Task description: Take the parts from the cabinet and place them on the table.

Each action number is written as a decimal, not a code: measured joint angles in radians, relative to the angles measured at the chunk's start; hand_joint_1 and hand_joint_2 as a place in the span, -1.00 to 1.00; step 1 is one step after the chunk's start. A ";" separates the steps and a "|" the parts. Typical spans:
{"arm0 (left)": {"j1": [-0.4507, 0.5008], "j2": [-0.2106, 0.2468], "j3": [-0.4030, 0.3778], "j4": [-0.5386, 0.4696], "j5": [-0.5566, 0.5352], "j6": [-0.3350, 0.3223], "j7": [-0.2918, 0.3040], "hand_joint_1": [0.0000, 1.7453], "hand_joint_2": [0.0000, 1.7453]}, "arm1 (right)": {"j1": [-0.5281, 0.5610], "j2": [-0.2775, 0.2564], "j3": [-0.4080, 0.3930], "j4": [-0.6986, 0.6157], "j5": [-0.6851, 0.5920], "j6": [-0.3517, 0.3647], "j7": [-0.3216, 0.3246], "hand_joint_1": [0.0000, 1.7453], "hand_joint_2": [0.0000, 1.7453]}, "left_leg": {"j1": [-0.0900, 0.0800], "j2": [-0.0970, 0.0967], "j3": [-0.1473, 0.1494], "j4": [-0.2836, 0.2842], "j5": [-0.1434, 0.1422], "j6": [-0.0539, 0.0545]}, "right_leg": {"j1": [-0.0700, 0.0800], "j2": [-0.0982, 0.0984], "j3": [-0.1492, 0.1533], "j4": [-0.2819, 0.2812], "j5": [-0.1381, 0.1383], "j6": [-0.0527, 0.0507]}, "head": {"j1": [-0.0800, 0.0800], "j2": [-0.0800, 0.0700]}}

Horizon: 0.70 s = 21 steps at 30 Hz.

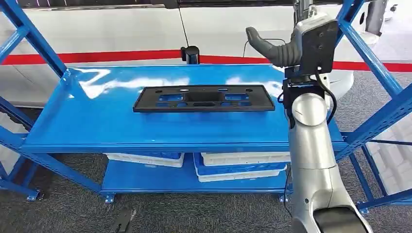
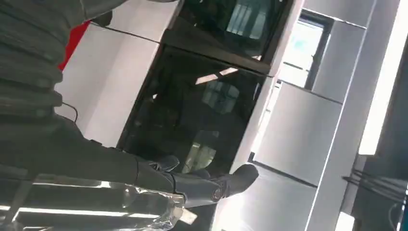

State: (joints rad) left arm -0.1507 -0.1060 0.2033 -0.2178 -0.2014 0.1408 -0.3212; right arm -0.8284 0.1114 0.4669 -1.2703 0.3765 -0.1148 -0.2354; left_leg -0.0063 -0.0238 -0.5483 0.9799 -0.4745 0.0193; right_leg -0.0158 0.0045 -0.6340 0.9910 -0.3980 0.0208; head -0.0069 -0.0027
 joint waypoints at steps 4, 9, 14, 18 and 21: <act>-0.007 0.001 0.000 0.000 0.000 0.004 0.006 -1.00 -1.00 | 0.001 0.006 0.005 0.002 0.006 0.000 -0.003 -1.00 1.00 | 0.015 0.016 -0.109 0.214 -0.098 -0.030 | -0.011 -0.001 0.022 -0.004 -0.014 -0.027 | -0.006 0.000; -0.005 0.002 0.000 0.000 -0.004 0.006 0.013 -1.00 -1.00 | 0.011 0.008 0.015 0.013 0.018 0.001 -0.003 -1.00 1.00 | 0.030 0.021 -0.139 0.156 0.018 -0.040 | -0.014 0.003 0.041 -0.002 -0.033 -0.020 | -0.006 0.000; -0.004 -0.001 0.000 0.001 -0.013 0.011 0.024 -1.00 -1.00 | 0.018 0.006 0.038 0.021 0.046 0.003 -0.002 -1.00 1.00 | 0.023 0.017 -0.056 0.002 0.059 -0.025 | 0.002 0.003 0.055 0.003 -0.051 -0.006 | -0.005 0.000; -0.004 -0.002 0.000 0.001 -0.015 0.011 0.024 -1.00 -1.00 | 0.026 0.006 0.052 0.029 0.054 0.002 -0.002 -1.00 1.00 | 0.008 0.008 -0.056 0.004 0.058 -0.022 | -0.004 -0.004 0.059 -0.009 -0.049 -0.003 | -0.005 0.000; -0.004 -0.002 0.000 0.001 -0.019 0.011 0.031 -1.00 -1.00 | 0.029 0.007 0.071 0.035 0.088 0.015 0.002 -1.00 1.00 | 0.006 0.008 -0.056 0.004 0.056 -0.016 | -0.004 -0.004 0.063 -0.016 -0.048 0.000 | -0.004 0.000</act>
State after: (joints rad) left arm -0.1549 -0.1083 0.2033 -0.2167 -0.2205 0.1522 -0.2903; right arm -0.7989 0.1183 0.5375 -1.2352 0.4647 -0.0999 -0.2334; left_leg 0.0001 -0.0157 -0.6046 0.9834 -0.4184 0.0037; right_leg -0.0203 0.0002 -0.5709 0.9752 -0.4455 0.0204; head -0.0107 -0.0027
